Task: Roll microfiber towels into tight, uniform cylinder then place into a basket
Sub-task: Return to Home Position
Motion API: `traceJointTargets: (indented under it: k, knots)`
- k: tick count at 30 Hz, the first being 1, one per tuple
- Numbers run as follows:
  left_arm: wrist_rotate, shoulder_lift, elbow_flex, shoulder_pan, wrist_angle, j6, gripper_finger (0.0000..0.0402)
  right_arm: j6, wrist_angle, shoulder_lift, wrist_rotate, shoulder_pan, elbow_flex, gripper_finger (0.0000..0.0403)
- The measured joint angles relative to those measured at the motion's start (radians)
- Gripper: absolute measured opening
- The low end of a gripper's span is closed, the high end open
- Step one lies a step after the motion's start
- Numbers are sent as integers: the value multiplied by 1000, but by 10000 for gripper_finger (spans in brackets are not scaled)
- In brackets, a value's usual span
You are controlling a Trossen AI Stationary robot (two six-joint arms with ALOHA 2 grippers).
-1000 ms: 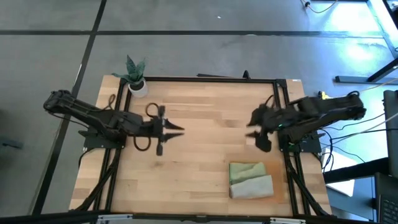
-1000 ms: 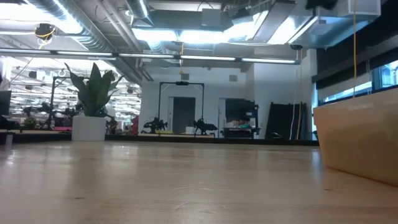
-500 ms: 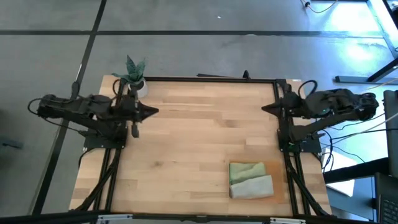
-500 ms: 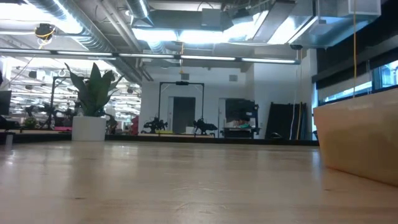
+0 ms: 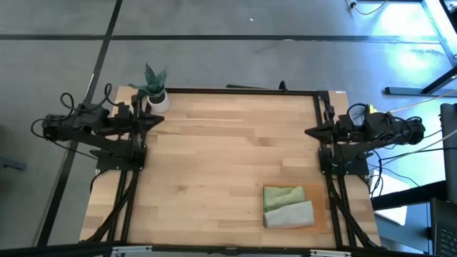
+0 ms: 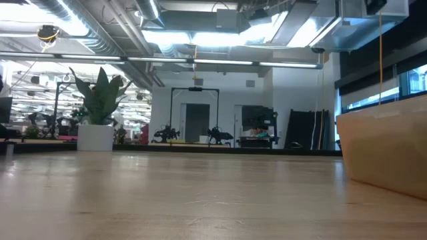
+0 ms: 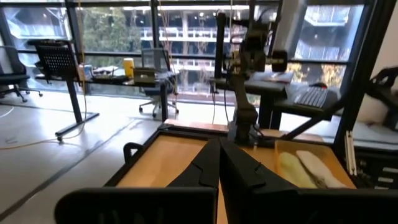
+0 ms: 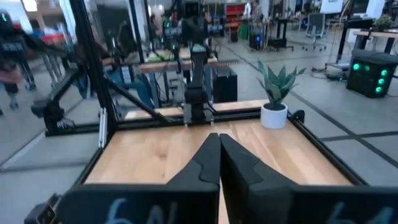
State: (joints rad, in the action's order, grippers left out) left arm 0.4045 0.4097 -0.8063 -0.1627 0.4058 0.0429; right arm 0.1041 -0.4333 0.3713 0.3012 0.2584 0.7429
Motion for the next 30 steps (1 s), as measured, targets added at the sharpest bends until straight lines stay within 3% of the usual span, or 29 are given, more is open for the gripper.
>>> traceJointTargets:
  k: [15, 30]
  knots:
    - [51, -409, 417, 0, -233, 46, 0, 142, 160, -257, 0, 0, -306, 4]
    - [57, -407, 548, 0, -242, 105, 0, 180, 294, -367, -7, 0, -504, 3]
